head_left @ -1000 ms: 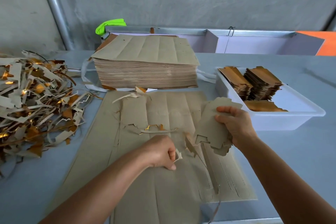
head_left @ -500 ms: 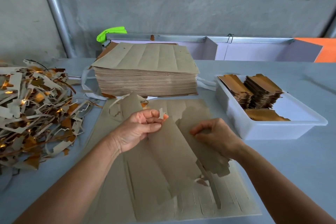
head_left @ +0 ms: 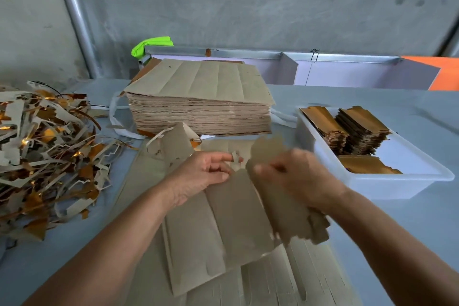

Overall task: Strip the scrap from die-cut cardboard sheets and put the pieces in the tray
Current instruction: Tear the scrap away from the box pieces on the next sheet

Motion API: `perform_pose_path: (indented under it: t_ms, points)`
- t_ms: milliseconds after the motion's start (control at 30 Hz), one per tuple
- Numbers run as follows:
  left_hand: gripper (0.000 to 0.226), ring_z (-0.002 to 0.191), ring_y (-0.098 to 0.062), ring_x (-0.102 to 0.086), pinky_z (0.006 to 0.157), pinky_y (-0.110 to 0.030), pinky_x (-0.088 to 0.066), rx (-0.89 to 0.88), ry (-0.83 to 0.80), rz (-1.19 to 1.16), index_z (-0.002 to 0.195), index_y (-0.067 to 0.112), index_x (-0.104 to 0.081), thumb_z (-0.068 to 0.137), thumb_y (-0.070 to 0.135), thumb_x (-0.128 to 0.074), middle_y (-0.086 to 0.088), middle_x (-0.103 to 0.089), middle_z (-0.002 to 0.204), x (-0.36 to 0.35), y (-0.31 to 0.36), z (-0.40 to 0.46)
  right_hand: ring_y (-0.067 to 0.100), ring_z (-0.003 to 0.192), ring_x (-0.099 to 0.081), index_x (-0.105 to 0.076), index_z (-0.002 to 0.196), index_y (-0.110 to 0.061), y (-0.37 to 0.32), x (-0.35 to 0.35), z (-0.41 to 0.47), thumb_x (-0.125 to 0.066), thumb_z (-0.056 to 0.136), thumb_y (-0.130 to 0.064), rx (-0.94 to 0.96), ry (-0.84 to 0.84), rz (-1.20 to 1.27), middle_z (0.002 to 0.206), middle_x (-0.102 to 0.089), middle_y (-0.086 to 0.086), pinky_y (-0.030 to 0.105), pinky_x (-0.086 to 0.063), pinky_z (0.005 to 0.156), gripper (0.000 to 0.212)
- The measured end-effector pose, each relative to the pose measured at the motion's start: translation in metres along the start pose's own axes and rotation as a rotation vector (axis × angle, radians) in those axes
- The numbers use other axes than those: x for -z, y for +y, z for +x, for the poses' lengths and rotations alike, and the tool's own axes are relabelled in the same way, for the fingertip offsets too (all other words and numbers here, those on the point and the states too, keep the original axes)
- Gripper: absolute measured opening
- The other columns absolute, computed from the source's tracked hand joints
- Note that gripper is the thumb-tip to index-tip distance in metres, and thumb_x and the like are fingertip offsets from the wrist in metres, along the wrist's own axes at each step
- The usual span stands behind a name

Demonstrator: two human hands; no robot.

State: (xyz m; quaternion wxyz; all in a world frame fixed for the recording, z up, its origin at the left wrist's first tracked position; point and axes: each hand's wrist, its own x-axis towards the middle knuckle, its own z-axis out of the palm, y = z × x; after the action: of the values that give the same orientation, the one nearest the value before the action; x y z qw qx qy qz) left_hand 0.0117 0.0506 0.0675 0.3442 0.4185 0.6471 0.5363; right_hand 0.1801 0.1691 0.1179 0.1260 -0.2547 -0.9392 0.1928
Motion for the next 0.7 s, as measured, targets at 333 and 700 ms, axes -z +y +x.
perform_pose_path:
  t_ms: [333, 700]
  points:
    - [0.02, 0.044, 0.001, -0.045, 0.052, -0.016, -0.037, -0.044, 0.556, 0.347, 0.086, 0.0, -0.068, 0.09, -0.007, -0.051, -0.003, -0.061, 0.066, 0.019, -0.031, 0.006, 0.026, 0.059, -0.059, -0.061, 0.056, -0.011, 0.02, -0.042, -0.003, -0.073, 0.081, -0.019, -0.475, 0.216, 0.786, 0.064, -0.064, 0.012, 0.048, -0.056, 0.068, 0.029]
    - [0.083, 0.103, -0.021, -0.046, 0.092, -0.039, -0.042, -0.406, 0.449, 1.065, 0.106, 0.01, -0.058, 0.07, 0.082, -0.04, -0.007, -0.053, 0.113, -0.039, -0.006, -0.038, 0.015, 0.054, -0.048, -0.056, 0.063, -0.013, 0.033, -0.044, 0.002, -0.068, 0.086, -0.019, -0.635, 0.471, 1.118, 0.062, -0.054, 0.003, 0.026, -0.044, 0.049, 0.027]
